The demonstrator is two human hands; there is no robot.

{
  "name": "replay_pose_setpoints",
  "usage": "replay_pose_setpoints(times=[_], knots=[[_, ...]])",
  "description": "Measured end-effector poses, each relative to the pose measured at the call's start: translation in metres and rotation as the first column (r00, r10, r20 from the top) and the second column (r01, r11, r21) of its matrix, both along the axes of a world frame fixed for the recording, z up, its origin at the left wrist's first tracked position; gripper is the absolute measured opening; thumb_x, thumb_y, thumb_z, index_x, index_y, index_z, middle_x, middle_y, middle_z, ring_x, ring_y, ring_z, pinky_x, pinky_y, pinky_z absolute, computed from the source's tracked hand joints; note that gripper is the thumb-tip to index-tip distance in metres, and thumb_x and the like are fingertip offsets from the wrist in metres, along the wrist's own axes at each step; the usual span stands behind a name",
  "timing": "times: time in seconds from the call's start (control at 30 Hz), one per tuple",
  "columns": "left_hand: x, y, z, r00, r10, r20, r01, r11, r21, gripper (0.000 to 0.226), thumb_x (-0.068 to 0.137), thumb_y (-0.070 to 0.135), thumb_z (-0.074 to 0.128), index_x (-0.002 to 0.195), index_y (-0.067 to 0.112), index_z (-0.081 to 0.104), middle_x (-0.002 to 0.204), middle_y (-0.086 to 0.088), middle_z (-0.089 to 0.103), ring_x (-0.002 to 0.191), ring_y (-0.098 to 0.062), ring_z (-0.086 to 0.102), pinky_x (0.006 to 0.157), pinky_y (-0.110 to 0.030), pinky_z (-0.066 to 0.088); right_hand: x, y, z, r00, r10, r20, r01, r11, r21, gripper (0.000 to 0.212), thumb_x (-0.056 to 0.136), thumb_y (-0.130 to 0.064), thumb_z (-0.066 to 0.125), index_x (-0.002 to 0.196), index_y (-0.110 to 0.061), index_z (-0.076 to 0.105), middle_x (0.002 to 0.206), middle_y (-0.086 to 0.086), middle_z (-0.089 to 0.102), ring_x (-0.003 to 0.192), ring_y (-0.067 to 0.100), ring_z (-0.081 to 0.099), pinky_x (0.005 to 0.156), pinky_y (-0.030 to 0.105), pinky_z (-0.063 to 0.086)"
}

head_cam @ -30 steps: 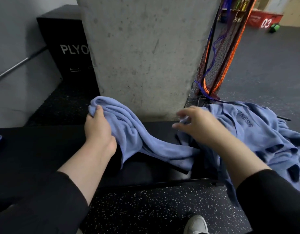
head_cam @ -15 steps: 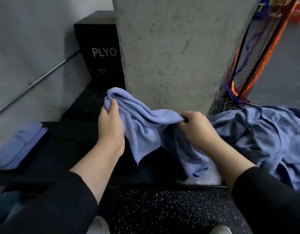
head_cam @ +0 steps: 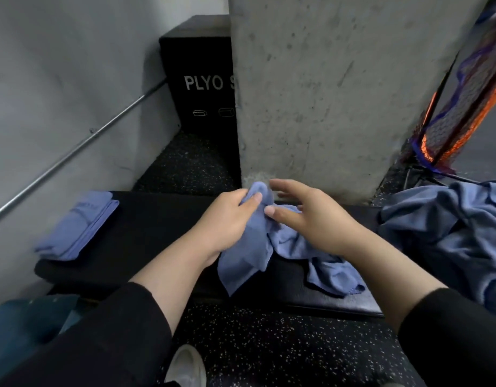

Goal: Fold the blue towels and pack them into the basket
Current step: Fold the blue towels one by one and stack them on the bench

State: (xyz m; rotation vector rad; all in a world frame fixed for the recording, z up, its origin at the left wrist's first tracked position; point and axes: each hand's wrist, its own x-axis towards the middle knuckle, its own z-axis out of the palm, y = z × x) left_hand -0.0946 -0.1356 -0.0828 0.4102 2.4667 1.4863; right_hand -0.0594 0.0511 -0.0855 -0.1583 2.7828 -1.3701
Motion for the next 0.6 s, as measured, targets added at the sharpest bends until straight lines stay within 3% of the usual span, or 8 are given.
replay_pose_setpoints(times=[0.07,0.1,0.17,0.23,0.3,0.4,0.47,0.6], knots=[[0.003,0.005,0.004,0.998,-0.038,0.059,0.035,0.998,0.048,0.057,0.095,0.054,0.049,0.108,0.0,0.064,0.106,-0.02,0.071,0.09,-0.018,0.064,0.092,-0.053,0.052,0.001,-0.007,-0.001,1.0,-0.008,0.013,0.009,0.994,-0.108,0.048,0.093,-0.044,0.066,0.139,-0.036,0.053,0.121,-0.019,0.067,0.117,-0.006,0.058,0.098,0.02,0.046],[0.005,0.006,0.006,0.997,-0.038,0.069,0.034,0.998,0.059,0.056,0.095,0.054,0.05,0.108,0.001,0.065,0.108,-0.018,0.072,0.095,-0.022,0.068,0.096,-0.056,0.049,0.0,-0.009,-0.001,0.999,-0.036,0.01,0.037,0.986,-0.16,0.045,0.094,-0.04,0.067,0.137,-0.033,0.056,0.116,-0.017,0.07,0.111,-0.005,0.062,0.095,0.021,0.048],[0.005,0.007,0.005,0.999,-0.02,0.04,0.017,0.998,0.065,0.043,0.1,0.045,0.054,0.101,0.005,0.069,0.1,-0.015,0.073,0.095,-0.026,0.07,0.092,-0.05,0.053,-0.002,-0.007,-0.003,0.996,-0.09,0.025,0.094,0.962,-0.258,0.038,0.095,-0.034,0.068,0.131,-0.029,0.062,0.107,-0.007,0.074,0.102,0.006,0.068,0.093,0.027,0.054],[0.002,0.007,0.003,1.0,0.01,0.013,-0.011,0.996,0.09,0.033,0.101,0.037,0.058,0.091,0.008,0.071,0.085,-0.009,0.074,0.082,-0.019,0.071,0.076,-0.038,0.056,-0.003,-0.004,-0.003,0.993,-0.102,0.056,0.114,0.945,-0.305,0.028,0.094,-0.029,0.07,0.122,-0.028,0.068,0.103,0.003,0.075,0.097,0.017,0.071,0.091,0.032,0.056],[0.001,0.004,0.003,1.0,0.022,-0.006,-0.022,0.996,0.084,0.036,0.098,0.035,0.064,0.082,0.004,0.065,0.068,-0.006,0.062,0.064,-0.012,0.058,0.064,-0.032,0.047,-0.004,-0.002,-0.002,0.988,-0.129,0.082,0.148,0.946,-0.289,0.014,0.092,-0.025,0.071,0.106,-0.024,0.074,0.095,0.003,0.076,0.086,0.013,0.072,0.081,0.028,0.056],[-0.004,0.0,-0.001,0.999,-0.035,0.011,0.034,0.997,0.069,0.018,0.09,0.027,0.074,0.09,0.009,0.071,0.085,-0.014,0.071,0.076,-0.019,0.067,0.073,-0.04,0.052,-0.008,0.003,0.0,0.974,-0.22,0.05,0.225,0.955,-0.195,0.008,0.092,-0.017,0.068,0.087,-0.014,0.073,0.083,0.008,0.074,0.067,0.007,0.061,0.068,0.03,0.05],[-0.006,-0.003,-0.003,0.996,-0.077,0.053,0.078,0.997,-0.01,0.01,0.087,0.02,0.078,0.094,0.013,0.075,0.092,-0.011,0.075,0.088,-0.025,0.072,0.08,-0.041,0.056,-0.012,0.01,0.003,0.954,-0.3,0.015,0.297,0.932,-0.207,0.01,0.092,-0.013,0.064,0.085,-0.012,0.071,0.081,0.01,0.073,0.069,0.012,0.061,0.072,0.039,0.054],[-0.013,-0.014,-0.012,0.995,-0.077,0.07,0.093,0.957,-0.275,0.019,0.088,0.02,0.074,0.077,0.007,0.069,0.064,-0.004,0.06,0.06,-0.01,0.049,0.058,-0.024,0.037,-0.013,0.03,0.014,0.896,-0.443,0.016,0.422,0.842,-0.337,0.015,0.094,-0.008,0.057,0.083,-0.008,0.068,0.074,0.011,0.069,0.067,0.016,0.066,0.065,0.032,0.059]])
